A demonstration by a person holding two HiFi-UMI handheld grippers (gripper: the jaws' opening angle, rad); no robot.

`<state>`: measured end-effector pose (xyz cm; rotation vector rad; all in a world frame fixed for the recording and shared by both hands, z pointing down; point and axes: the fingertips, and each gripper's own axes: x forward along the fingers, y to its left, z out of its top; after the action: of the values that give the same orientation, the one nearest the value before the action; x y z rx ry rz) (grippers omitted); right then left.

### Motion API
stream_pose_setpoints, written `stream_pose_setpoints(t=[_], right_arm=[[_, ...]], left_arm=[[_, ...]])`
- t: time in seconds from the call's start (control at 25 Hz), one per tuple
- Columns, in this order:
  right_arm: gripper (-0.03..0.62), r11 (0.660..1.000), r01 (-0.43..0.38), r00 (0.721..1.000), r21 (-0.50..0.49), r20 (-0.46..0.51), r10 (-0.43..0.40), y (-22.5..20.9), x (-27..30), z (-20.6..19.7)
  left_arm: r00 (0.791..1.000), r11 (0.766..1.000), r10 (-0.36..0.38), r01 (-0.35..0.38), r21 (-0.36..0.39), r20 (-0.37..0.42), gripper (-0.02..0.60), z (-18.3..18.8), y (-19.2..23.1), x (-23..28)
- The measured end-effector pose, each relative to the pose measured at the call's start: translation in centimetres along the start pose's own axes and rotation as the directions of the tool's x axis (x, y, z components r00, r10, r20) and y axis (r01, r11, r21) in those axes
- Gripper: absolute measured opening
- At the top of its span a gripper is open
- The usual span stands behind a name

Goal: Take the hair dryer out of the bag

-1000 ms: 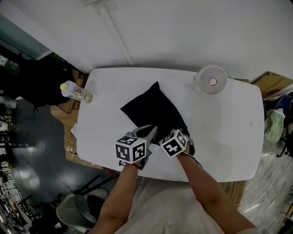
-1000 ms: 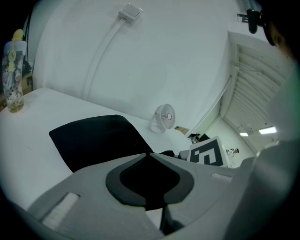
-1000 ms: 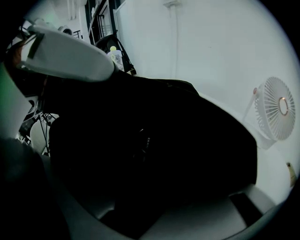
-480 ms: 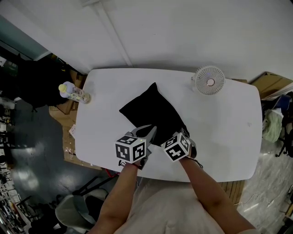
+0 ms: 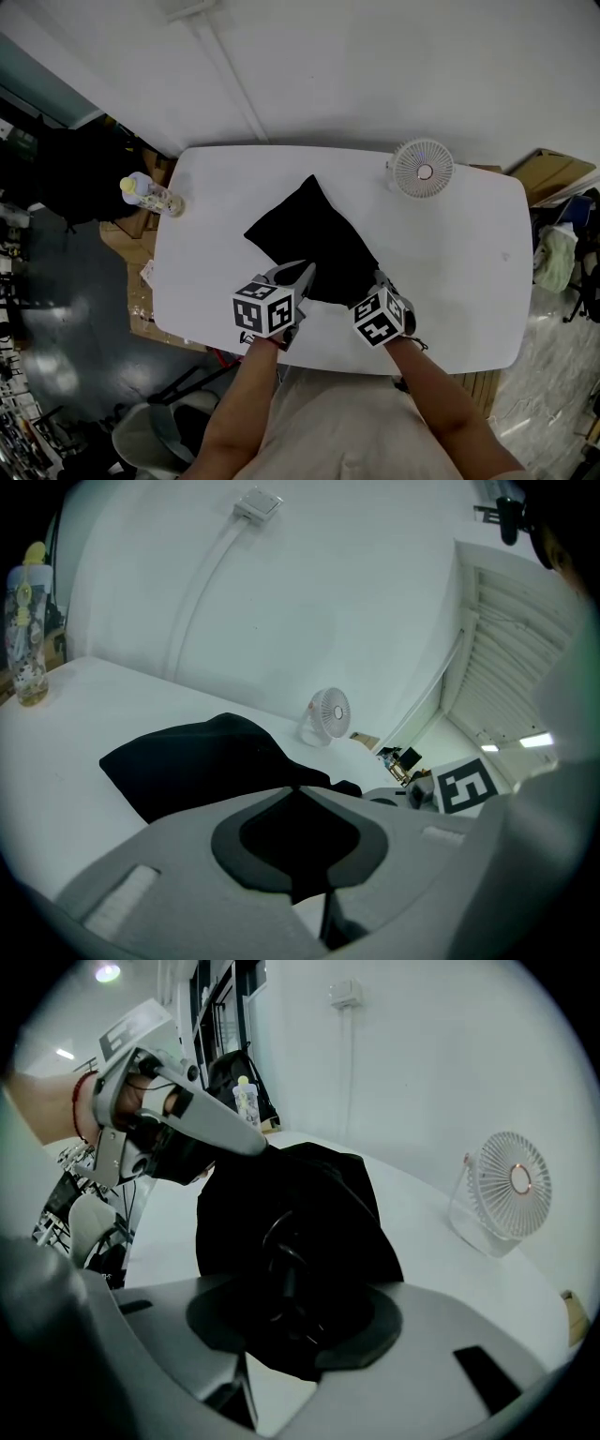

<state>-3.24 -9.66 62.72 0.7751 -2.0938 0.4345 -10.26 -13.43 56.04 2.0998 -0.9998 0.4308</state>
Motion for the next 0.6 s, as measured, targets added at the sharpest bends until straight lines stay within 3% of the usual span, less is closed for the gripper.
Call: stream_pose_setpoints(t=[0.6], right_arm=[[0.163,1.000,-0.020,0.999,-0.002,0.029,0.020,1.1,-4.6,-2.2]], left_arm=[[1.000,0.999,0.022,-0.022,0.023,0.003,0.026,-0.1,-1.1,-0.1]])
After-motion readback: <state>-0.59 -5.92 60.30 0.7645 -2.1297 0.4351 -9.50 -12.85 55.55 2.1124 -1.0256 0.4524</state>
